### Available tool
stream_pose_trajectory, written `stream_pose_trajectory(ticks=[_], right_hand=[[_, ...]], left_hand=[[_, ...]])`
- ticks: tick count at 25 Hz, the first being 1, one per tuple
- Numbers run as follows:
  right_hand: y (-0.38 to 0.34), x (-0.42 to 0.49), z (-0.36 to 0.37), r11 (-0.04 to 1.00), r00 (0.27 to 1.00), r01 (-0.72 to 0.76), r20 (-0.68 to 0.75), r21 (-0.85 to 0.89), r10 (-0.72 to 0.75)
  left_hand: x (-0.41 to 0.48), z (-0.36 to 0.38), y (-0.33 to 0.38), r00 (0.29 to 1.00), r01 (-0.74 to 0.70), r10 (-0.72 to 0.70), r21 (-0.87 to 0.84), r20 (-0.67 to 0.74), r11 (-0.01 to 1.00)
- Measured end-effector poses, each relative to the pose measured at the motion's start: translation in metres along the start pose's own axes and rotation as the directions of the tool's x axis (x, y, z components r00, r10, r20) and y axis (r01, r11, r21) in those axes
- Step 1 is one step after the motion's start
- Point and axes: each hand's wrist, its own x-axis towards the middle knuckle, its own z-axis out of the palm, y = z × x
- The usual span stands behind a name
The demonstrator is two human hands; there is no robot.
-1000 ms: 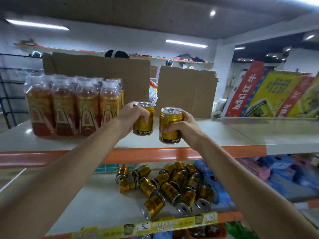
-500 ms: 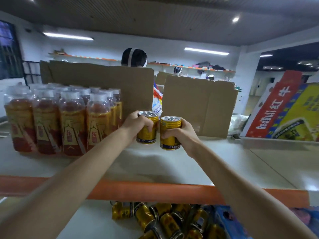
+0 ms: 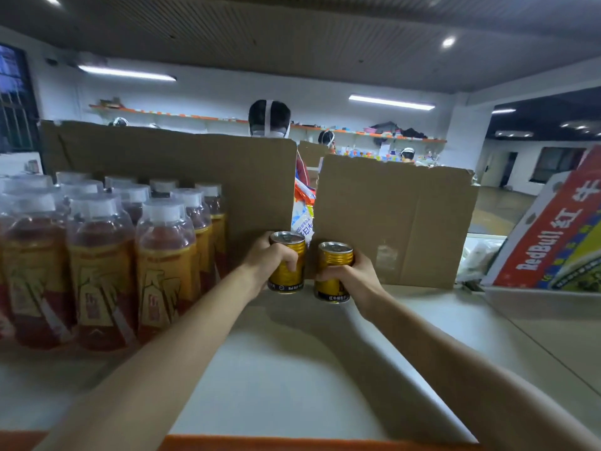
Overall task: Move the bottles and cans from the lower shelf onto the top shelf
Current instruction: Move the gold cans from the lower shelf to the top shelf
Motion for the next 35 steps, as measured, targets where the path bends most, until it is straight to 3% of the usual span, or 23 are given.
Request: stream_pose_trajectory(ticks=[7, 12, 16, 21, 35], right_hand=[[0.016, 0.006, 0.008, 0.997, 0.999, 0.046, -0.017, -0.058, -0.047], [0.022, 0.008, 0.007, 0.996, 0.998, 0.055, 0.008, -0.075, -0.055], [0.023, 0.013, 0.003, 0.984, 0.998, 0.067, 0.023, -0.163, -0.065], [0.026, 0.013, 0.003, 0.968, 0.995, 0.061, -0.063, -0.243, -0.079], [0.028, 0.018, -0.001, 0.881, 0.986, 0.137, -0.024, -0.453, -0.166]], left_hand=[[0.012, 0.009, -0.021, 0.997, -0.015, 0.019, 0.043, -0.081, 0.999], [0.017, 0.010, -0.031, 0.996, -0.074, 0.079, 0.105, -0.047, 0.992], [0.016, 0.006, -0.028, 0.994, -0.072, 0.086, 0.192, -0.067, 0.979], [0.017, -0.003, -0.029, 0.988, -0.126, 0.142, 0.224, -0.055, 0.966], [0.021, -0.009, -0.040, 0.962, -0.182, 0.251, 0.426, -0.111, 0.886]])
